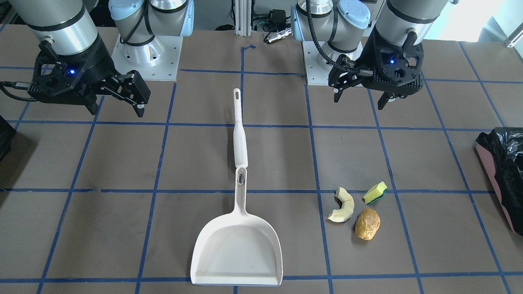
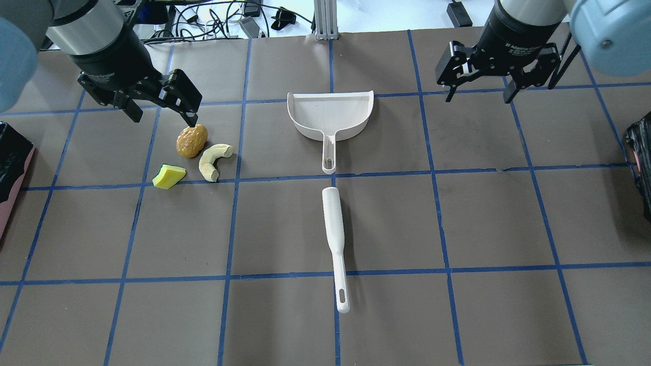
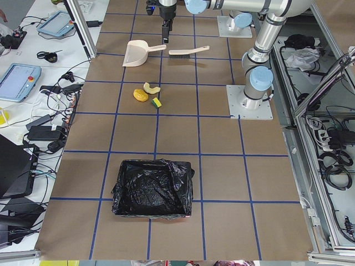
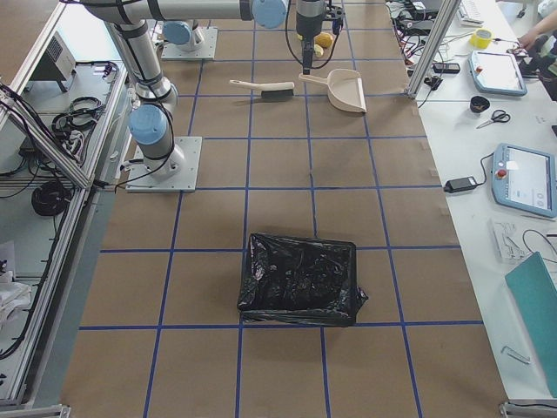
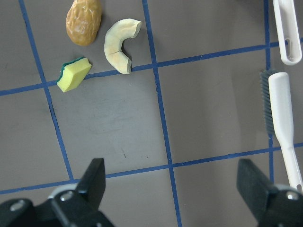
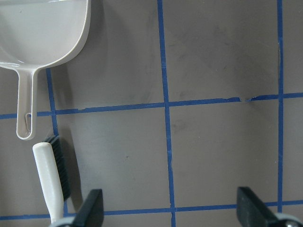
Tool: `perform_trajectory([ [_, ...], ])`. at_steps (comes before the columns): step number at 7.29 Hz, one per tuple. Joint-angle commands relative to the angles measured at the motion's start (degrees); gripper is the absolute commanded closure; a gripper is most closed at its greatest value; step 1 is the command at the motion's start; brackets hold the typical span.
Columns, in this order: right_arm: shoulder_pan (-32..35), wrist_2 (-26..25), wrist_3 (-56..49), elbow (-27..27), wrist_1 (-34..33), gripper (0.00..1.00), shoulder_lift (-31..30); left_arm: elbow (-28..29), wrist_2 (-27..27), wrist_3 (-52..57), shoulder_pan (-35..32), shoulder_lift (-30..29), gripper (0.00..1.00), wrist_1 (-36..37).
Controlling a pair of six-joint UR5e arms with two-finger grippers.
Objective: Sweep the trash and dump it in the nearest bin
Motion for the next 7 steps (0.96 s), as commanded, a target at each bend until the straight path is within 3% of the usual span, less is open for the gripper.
perform_trajectory([
  [1, 0.0, -0.17, 0.03, 0.14, 0.09, 0.0, 0.02, 0.0, 0.0, 0.0, 0.0, -0.05, 0.0, 0.0],
  [7, 0.0, -0.09, 0.03, 0.32, 0.26, 0.0, 0.11, -0.79, 1.22, 0.09, 0.09, -0.22, 0.0, 0.71],
])
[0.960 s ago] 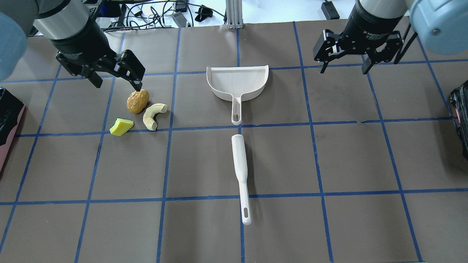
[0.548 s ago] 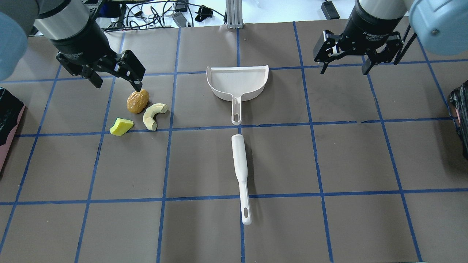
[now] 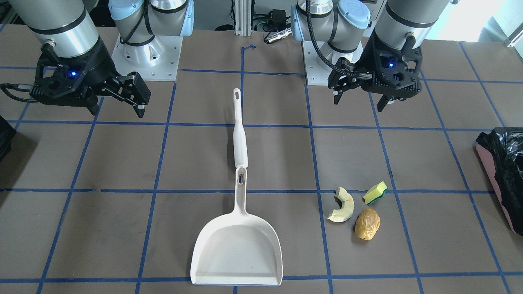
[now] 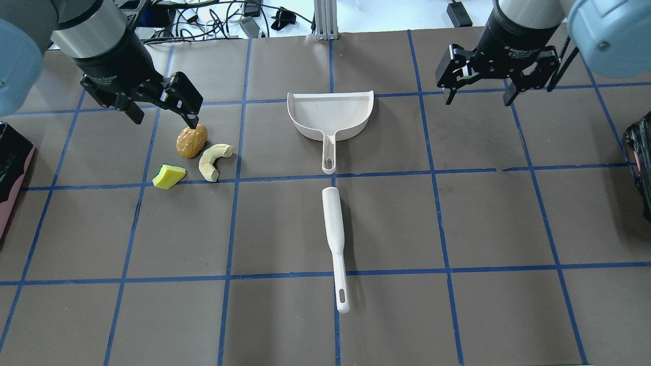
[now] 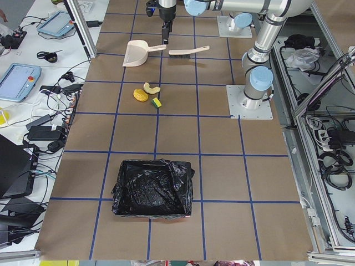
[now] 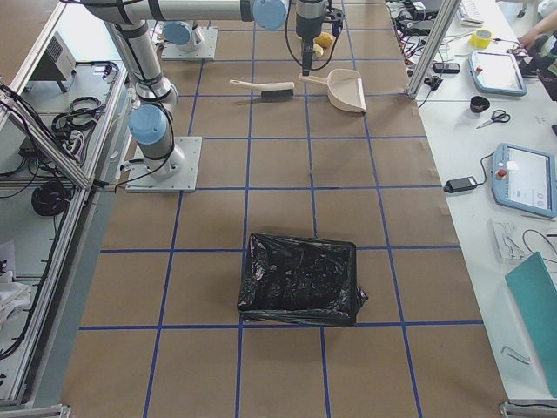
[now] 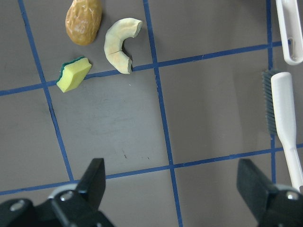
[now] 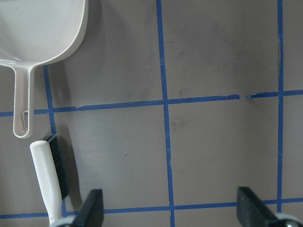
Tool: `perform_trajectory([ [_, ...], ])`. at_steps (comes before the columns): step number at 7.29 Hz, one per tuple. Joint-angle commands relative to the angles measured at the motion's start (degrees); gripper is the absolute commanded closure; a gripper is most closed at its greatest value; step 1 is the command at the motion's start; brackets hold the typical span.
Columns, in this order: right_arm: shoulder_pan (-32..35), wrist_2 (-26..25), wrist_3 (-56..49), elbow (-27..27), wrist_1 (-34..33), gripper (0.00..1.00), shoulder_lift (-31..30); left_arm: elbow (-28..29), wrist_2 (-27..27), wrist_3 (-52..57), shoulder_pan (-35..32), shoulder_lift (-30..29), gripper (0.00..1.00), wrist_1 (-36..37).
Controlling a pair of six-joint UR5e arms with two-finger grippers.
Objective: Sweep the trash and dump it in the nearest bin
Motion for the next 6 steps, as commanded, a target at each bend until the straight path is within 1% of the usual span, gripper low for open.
perform_trajectory([
  [1, 0.0, 0.07, 0.0, 0.02, 0.04, 0.0, -0.08, -0.62, 4.14, 0.07, -0.08, -0.02, 0.0, 0.2],
  [2, 0.0, 0.07, 0.0, 0.02, 0.04, 0.0, 0.0, -0.8, 5.13, 0.24, -0.08, 0.07, 0.0, 0.21],
  [6, 0.0, -0.02, 0.0, 0.11, 0.22, 0.0, 0.0, -0.8, 4.53, -0.03, 0.0, 0.07, 0.0, 0.03],
])
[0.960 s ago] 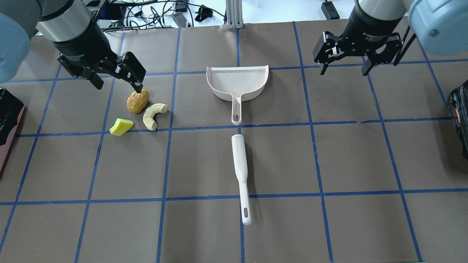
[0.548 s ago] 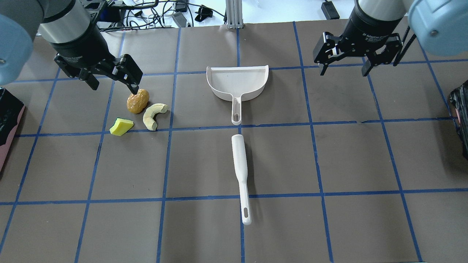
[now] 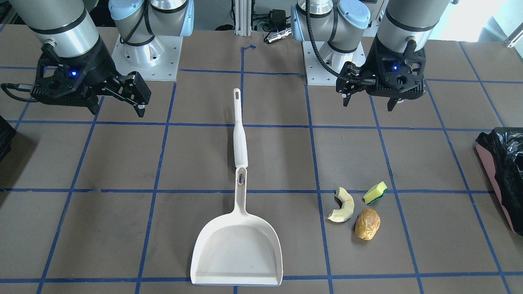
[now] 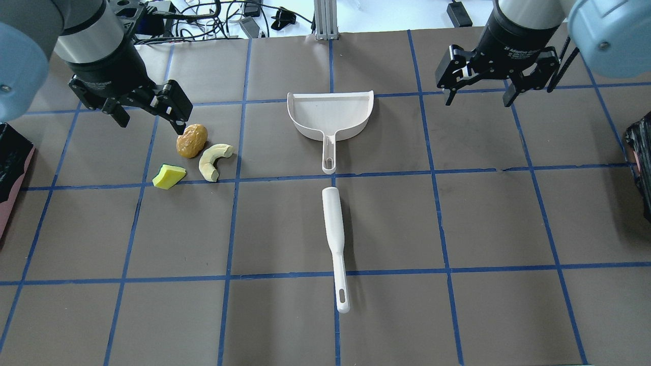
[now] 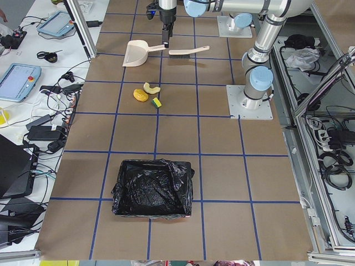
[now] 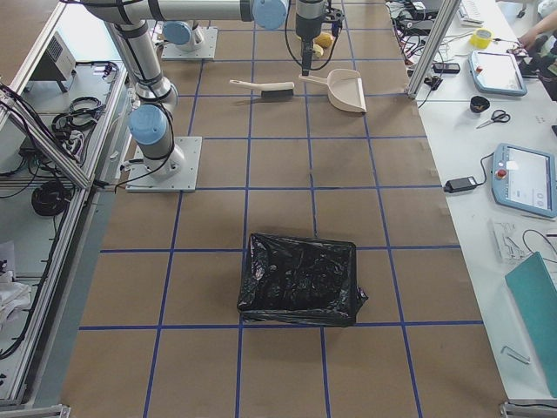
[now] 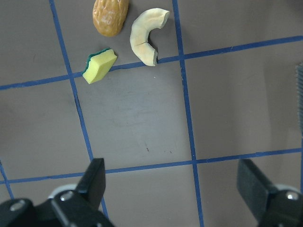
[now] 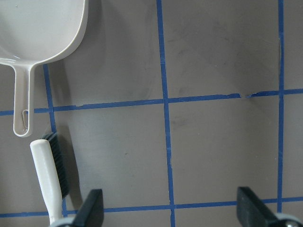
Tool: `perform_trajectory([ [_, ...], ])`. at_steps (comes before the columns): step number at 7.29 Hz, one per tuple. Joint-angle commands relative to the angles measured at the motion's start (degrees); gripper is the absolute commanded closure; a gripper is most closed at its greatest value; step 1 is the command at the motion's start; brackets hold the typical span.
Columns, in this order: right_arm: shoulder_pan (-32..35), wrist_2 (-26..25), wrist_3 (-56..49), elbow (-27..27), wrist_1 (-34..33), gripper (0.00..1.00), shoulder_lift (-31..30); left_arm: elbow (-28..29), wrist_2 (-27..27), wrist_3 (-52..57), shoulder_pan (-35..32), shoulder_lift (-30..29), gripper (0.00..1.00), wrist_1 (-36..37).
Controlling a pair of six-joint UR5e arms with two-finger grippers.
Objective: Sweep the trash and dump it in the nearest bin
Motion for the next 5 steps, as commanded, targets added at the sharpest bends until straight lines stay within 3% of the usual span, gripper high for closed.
perform_trajectory([
  [1, 0.0, -0.05, 0.0, 0.06, 0.01, 0.0, 0.04, 0.0, -0.4, 0.29, 0.08, -0.16, 0.0, -0.13],
  [5, 0.0, -0.14, -0.35, 0.06, 0.1, 0.0, -0.05, 0.0, -0.05, 0.29, 0.08, -0.43, 0.0, -0.05],
])
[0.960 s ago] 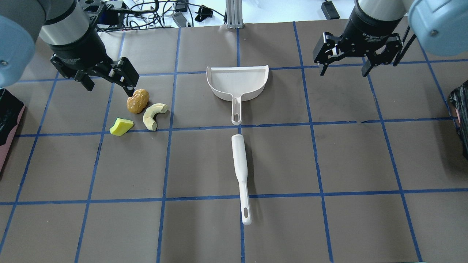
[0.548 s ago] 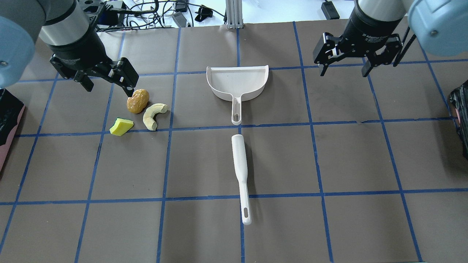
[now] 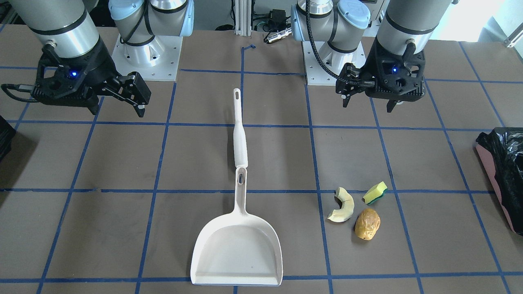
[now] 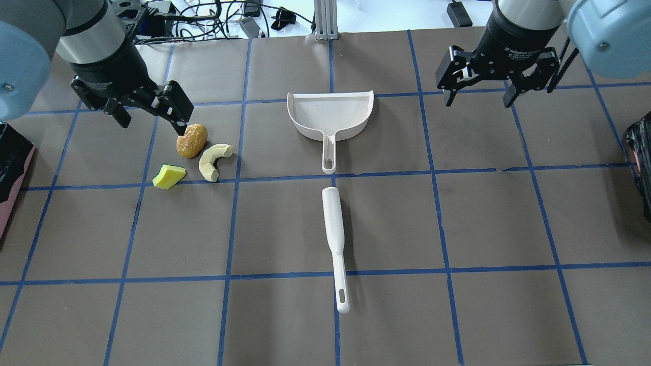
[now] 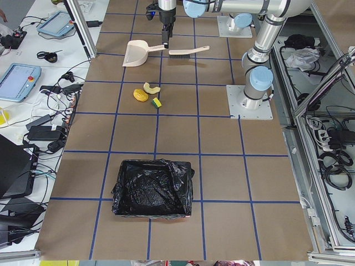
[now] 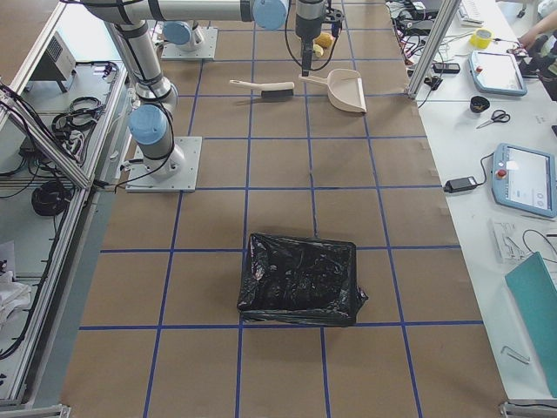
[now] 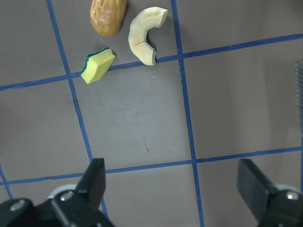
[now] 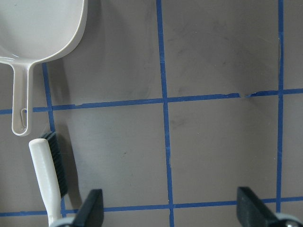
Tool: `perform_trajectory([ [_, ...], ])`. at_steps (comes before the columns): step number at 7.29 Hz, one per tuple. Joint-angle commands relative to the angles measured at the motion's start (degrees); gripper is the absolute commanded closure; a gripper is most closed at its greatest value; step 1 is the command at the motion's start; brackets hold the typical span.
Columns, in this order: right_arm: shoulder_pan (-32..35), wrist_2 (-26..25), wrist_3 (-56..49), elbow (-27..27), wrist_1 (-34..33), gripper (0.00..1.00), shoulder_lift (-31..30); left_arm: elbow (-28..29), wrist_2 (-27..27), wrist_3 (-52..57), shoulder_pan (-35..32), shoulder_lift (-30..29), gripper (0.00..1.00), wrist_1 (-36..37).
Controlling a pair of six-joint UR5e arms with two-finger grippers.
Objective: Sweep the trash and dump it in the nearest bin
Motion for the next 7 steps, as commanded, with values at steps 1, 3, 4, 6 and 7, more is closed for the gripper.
perform_trajectory([
  [1, 0.0, -0.01, -0.08, 0.0, 0.03, 0.0, -0.04, 0.0, 0.11, 0.0, 0.0, -0.08, 0.0, 0.09],
  [3, 0.0, -0.01, -0.08, 0.09, 0.03, 0.0, -0.04, 0.09, 0.11, -0.44, 0.0, -0.25, 0.0, 0.35],
  [4, 0.0, 0.07, -0.08, 0.09, 0.03, 0.0, -0.04, 0.26, 0.28, -0.01, 0.0, -1.12, 0.0, 2.97],
  [6, 0.17, 0.08, 0.36, 2.18, -0.06, 0.0, -0.39, 0.27, 1.33, 0.09, 0.0, -3.15, 0.0, 5.44],
  [7, 1.39, 0.25, 1.15, 6.29, -1.02, 0.0, -0.57, 0.52, 2.12, 0.0, 0.0, -3.5, 0.0, 7.19],
])
